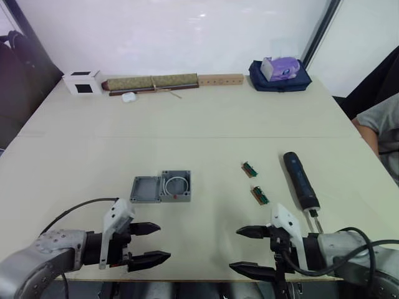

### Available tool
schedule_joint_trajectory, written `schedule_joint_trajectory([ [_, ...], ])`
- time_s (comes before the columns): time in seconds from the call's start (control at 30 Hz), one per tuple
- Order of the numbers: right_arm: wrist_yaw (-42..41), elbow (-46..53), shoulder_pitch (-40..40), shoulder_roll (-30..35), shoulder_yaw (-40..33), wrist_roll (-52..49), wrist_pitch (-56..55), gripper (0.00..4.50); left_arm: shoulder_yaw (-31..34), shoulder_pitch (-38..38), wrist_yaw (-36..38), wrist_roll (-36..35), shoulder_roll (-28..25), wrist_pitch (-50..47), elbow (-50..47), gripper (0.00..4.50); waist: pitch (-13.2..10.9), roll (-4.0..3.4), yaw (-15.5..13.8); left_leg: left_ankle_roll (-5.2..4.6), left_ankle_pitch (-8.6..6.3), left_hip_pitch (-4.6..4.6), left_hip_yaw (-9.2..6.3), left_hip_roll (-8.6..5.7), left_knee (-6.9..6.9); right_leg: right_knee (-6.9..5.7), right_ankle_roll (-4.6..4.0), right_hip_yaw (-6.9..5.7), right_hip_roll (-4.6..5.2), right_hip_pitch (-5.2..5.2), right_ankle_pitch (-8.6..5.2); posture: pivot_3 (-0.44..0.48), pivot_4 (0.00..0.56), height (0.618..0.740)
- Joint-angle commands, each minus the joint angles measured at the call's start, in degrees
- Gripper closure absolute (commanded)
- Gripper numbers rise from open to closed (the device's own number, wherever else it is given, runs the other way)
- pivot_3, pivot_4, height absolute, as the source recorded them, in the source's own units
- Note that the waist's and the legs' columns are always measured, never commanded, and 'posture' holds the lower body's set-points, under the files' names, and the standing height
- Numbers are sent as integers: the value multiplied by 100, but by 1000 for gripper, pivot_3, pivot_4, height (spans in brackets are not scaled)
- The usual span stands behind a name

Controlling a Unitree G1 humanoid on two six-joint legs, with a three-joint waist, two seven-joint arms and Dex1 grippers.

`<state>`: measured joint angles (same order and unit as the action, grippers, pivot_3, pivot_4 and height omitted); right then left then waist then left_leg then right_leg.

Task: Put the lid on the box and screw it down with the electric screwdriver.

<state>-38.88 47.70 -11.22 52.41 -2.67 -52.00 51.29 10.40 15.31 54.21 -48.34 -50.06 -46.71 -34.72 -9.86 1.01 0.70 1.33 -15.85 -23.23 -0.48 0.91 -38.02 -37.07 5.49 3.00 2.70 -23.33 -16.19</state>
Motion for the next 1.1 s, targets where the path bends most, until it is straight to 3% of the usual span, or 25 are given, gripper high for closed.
schedule_joint_trajectory([
  [0.03,124,177,104,-47,-177,-377,115,0,112,20,18,-95,-8,28,-82,22,0,-1,2,0,0,0,0,0,0,0,0,0,0,0,0,0,150,740],
  [0.3,439,151,401,-34,-273,-1044,368,0,-84,87,-218,431,-26,258,-216,22,0,0,-4,0,0,0,0,0,0,0,0,0,1,0,0,0,150,740],
  [0.7,956,-96,673,-229,-409,-1350,210,0,43,0,-119,213,-113,44,-145,22,2,1,-2,0,0,0,-1,0,0,-2,0,0,0,1,1,0,150,740],
  [0.87,754,-411,747,-144,-440,-1304,249,0,166,-286,-95,209,-429,-196,82,22,2,0,-2,0,0,1,-1,0,-1,-5,1,0,-1,1,1,0,150,740],
  [1.0,1172,-539,828,-451,-463,-1152,128,0,-112,-652,-124,955,-892,77,229,22,2,3,-2,0,0,0,-1,-1,-1,-6,4,-1,-3,0,2,0,150,740],
  [1.1,1309,-516,1067,-687,-469,-1175,27,0,57,-1368,227,594,-1206,-101,290,22,2,1,-5,0,0,0,0,-1,-2,-8,0,-1,-7,0,1,0,150,740],
])
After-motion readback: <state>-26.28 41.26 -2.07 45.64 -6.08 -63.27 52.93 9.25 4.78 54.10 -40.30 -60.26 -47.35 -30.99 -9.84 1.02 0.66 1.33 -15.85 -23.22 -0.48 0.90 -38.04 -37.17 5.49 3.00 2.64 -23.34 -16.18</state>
